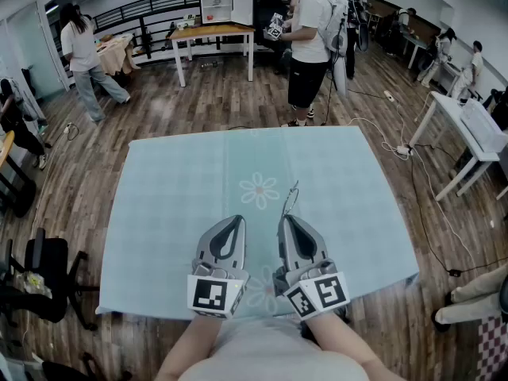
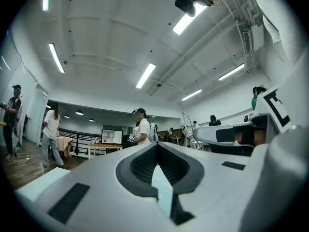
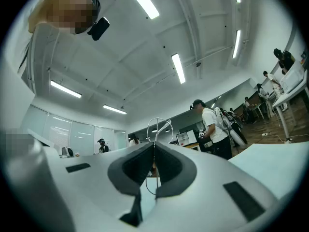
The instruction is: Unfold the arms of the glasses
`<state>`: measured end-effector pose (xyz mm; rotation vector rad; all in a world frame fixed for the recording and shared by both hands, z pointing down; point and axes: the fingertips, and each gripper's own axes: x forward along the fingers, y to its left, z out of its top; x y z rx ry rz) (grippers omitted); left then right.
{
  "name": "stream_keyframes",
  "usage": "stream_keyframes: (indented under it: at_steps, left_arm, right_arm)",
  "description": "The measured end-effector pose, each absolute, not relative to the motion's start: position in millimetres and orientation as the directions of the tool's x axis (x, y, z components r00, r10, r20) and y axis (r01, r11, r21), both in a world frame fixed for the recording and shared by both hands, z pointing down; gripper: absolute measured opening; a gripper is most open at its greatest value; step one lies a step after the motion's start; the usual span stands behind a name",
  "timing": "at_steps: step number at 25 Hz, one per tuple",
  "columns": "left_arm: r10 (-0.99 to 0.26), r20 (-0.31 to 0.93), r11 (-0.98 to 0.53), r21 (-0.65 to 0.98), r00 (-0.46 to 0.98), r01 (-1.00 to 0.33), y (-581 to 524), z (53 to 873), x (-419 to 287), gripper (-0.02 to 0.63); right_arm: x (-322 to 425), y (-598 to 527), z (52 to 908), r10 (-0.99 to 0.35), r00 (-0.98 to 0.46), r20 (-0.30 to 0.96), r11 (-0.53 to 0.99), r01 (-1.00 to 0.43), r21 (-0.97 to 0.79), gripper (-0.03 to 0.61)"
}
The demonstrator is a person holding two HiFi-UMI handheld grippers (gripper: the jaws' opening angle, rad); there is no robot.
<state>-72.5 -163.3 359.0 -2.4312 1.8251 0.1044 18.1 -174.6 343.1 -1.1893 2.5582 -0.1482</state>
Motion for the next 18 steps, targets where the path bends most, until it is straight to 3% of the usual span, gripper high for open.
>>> stream_keyframes:
  at_steps: [10,18]
  left_arm:
    - [-0.953,-0.118,-0.275,-0.047,0.279,-0.96,-161.2,354.9,-66.0,0.008]
    - [-0.952,-0.136,-0.271,-0.04,0.274,-0.962,-157.5,354.0,-70.6,0.008]
  right_arm:
    - [23.1,-169.7,338.8,-0.748,-0.62,-0.239,0.662,-0.721,-0.202,0.011]
    - [23.0,-170.5,340.9,-0.72,-0.652,-0.238,0.692,-0.65,-0.314,0.011]
